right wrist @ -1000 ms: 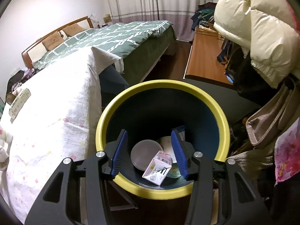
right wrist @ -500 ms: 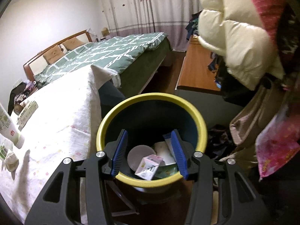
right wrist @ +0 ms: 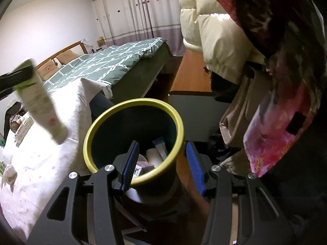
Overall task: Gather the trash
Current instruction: 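Carry the green-labelled bottle over the bin and open the left gripper, then grasp the white towel with the right gripper and lift it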
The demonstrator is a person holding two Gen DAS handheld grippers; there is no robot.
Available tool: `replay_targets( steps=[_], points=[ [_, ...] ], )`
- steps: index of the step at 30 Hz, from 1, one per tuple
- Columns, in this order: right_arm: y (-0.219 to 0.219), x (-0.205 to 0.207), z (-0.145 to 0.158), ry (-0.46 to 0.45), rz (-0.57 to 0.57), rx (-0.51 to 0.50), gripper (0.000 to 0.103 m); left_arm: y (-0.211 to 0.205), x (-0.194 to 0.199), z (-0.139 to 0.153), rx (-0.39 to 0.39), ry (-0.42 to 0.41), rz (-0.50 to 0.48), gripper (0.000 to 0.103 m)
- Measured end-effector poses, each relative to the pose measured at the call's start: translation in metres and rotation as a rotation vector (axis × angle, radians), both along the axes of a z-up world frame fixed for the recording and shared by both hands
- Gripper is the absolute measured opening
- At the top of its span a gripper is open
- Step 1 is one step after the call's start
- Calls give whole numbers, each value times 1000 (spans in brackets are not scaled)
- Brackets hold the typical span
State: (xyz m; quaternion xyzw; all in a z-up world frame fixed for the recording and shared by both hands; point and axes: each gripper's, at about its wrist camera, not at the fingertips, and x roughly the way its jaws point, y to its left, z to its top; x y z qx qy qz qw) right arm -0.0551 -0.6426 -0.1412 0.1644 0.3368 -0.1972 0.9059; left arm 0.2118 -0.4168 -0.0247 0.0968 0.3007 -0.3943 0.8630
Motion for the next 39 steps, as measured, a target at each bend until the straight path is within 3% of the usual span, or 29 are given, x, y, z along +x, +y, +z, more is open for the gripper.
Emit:
replay_targets(
  steps=[6,13,15,18,23,26,29,33,39],
  points=[
    [-10,-10,-14,23,-16,30,46,-85,16,-57,98,93,-76,52],
    [-8,-18,-23,47,-13,47,49,-123,36,-110,187,196,-55,53],
    [-6,-19,-24,52,-6,46,49,-119,34,-108,177,180,-46,70],
    [-2,-17,-24,52,1,48,49,-105,27,-94,166,125,-34,76],
    [14,-13,-18,42,28,37,50,-47,6,-50,93,76,11,84],
    [30,-8,-15,42,69,30,50,6,-12,-20,41,41,63,92],
    [50,2,-10,39,121,21,50,64,-33,4,5,-10,136,94],
    [86,18,-1,32,211,9,51,148,-57,24,-4,-52,256,98],
    [156,52,9,35,388,-9,53,276,-86,41,-5,-119,513,98]
  ],
)
